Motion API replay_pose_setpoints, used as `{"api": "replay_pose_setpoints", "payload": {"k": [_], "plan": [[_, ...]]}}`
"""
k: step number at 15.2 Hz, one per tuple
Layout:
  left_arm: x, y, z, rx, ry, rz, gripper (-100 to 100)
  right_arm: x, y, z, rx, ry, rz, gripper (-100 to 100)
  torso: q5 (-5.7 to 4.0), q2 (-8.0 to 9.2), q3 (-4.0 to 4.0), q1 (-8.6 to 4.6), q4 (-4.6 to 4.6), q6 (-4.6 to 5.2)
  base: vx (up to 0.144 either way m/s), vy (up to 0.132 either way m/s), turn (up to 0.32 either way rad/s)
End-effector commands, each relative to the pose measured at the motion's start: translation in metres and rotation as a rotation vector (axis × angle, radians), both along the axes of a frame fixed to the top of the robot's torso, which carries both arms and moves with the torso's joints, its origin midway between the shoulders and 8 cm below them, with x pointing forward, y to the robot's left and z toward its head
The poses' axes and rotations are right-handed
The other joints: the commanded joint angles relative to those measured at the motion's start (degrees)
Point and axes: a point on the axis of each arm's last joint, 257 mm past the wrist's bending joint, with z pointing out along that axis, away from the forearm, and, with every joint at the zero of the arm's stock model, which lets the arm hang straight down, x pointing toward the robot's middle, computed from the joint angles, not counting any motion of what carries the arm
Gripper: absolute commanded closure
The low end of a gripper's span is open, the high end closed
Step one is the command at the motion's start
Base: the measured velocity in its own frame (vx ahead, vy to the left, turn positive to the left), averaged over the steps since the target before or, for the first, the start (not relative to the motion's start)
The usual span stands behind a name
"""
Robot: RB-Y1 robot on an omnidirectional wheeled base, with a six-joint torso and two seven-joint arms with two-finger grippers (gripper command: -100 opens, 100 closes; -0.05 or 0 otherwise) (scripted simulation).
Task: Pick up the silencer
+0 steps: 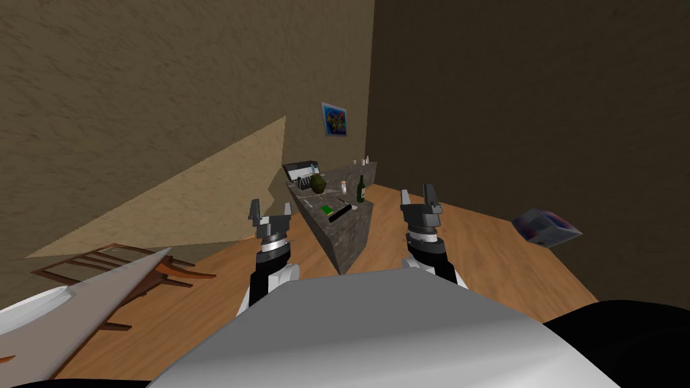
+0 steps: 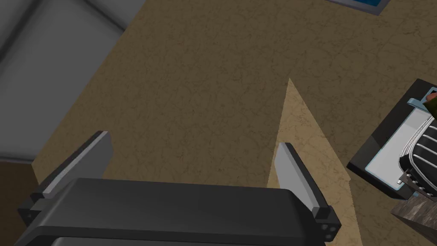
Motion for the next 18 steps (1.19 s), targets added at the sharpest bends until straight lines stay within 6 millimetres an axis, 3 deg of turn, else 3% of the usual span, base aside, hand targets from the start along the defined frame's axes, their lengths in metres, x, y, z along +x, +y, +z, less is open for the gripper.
{"api": "replay_pose_setpoints", "payload": {"k": [1,11,18], "plan": [[0.003,0.001,-0.004,0.026,0.025,-0.006,-100,0.0,0.0,0.0,0.0,0.0,0.0,0,0.0,0.0,0.0,0.0,0.0,0.0,0.004,-0.01,-0.002],[0.024,0.024,-0.031,0.105,0.199,0.005,-100,0.0,0.0,0.0,0.0,0.0,0.0,0,-0.05,-0.04,-0.03,-0.23,-0.01,0.0,0.012,-0.048,-0.001],[0.037,0.053,-0.058,0.135,0.353,0.038,-100,0.0,0.0,0.0,0.0,0.0,0.0,0,-0.06,-0.07,-0.04,-0.25,-0.02,0.0,0.015,-0.059,-0.008]]}}
